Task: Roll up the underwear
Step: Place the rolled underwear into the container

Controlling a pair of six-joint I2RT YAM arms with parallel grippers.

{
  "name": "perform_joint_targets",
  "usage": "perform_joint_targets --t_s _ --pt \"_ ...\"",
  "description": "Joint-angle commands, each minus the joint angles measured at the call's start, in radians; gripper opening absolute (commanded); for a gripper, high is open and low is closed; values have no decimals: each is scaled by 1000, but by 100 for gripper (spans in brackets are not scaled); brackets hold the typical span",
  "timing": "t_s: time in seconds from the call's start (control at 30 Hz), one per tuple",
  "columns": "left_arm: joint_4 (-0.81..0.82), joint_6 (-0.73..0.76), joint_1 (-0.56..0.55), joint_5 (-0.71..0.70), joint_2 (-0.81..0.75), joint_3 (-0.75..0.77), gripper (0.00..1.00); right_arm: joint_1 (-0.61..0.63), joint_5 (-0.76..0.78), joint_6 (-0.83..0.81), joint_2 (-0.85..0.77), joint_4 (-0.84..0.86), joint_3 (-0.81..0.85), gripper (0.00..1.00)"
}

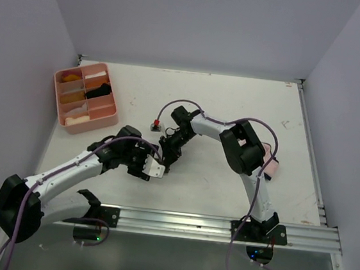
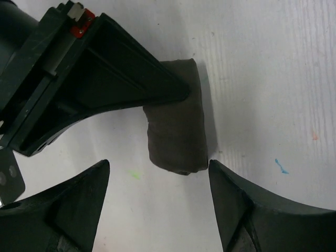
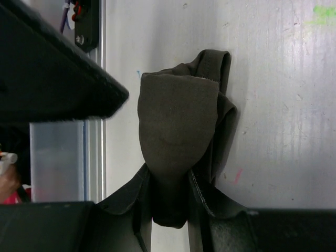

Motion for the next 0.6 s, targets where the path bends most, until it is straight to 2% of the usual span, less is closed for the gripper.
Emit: perform_joint_targets --t_s 0.0,0.17,0.3,0.57 --pt "91 -46 -67 -78 46 17 79 -3 86 10 85 -76 0 0" --pt "111 -129 -156 -99 112 28 75 -22 53 16 122 -104 26 0" --pt "161 -169 -190 -165 161 11 70 -32 31 15 139 -113 33 0" --pt "292 -198 -234 -289 245 -40 67 -33 8 -18 180 -180 69 0"
